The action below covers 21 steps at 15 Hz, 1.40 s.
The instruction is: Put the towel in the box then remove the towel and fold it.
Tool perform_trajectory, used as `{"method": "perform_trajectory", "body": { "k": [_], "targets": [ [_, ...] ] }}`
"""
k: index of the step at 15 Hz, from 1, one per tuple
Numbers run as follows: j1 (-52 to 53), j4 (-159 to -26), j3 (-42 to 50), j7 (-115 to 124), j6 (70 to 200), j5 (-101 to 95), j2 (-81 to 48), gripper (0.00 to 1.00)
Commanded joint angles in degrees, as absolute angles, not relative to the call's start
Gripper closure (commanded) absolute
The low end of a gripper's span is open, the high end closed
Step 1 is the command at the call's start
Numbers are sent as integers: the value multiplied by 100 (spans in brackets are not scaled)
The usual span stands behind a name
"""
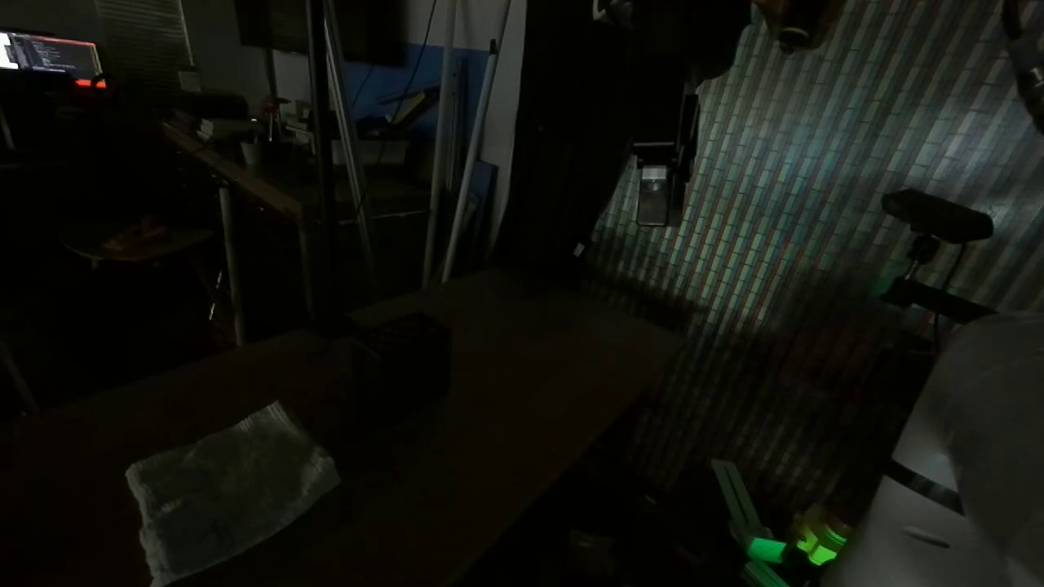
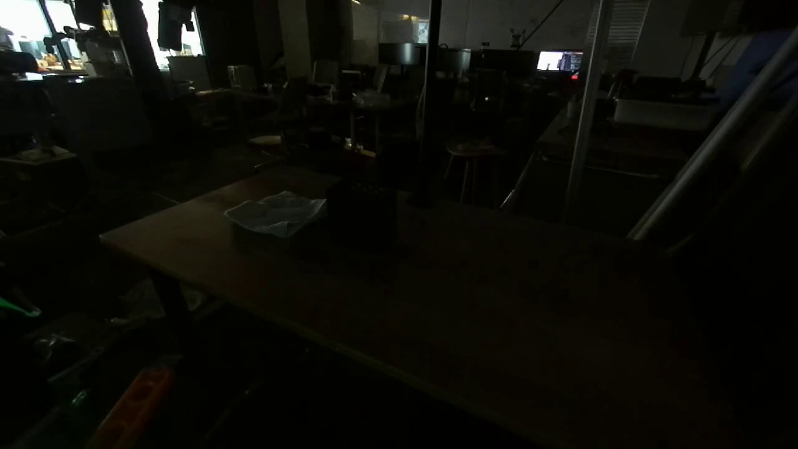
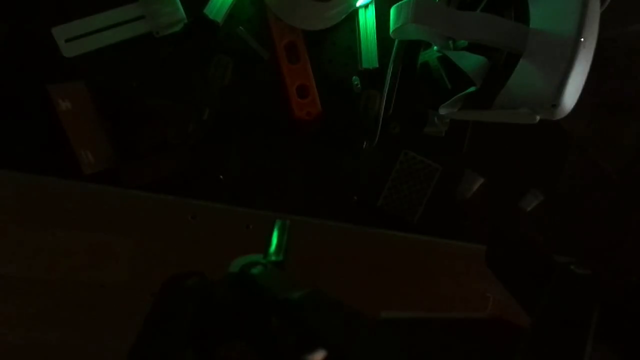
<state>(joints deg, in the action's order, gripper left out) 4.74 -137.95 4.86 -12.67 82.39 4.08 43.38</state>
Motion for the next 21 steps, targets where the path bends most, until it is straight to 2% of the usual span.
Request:
{"method": "perform_trajectory", "body": {
  "k": [1, 6, 14, 17, 21],
  "targets": [
    [408, -13783, 439, -1300, 8226, 433, 4329, 0],
    [466, -13495, 36, -720, 8528, 618, 3731, 0],
    [713, -12152, -1326, 1337, 10052, 1255, 1882, 0],
    [792, -11416, -1785, 2028, 10757, 759, 1073, 0],
    [965, -10321, -1976, 2198, 10973, -377, -79, 0]
  ]
}}
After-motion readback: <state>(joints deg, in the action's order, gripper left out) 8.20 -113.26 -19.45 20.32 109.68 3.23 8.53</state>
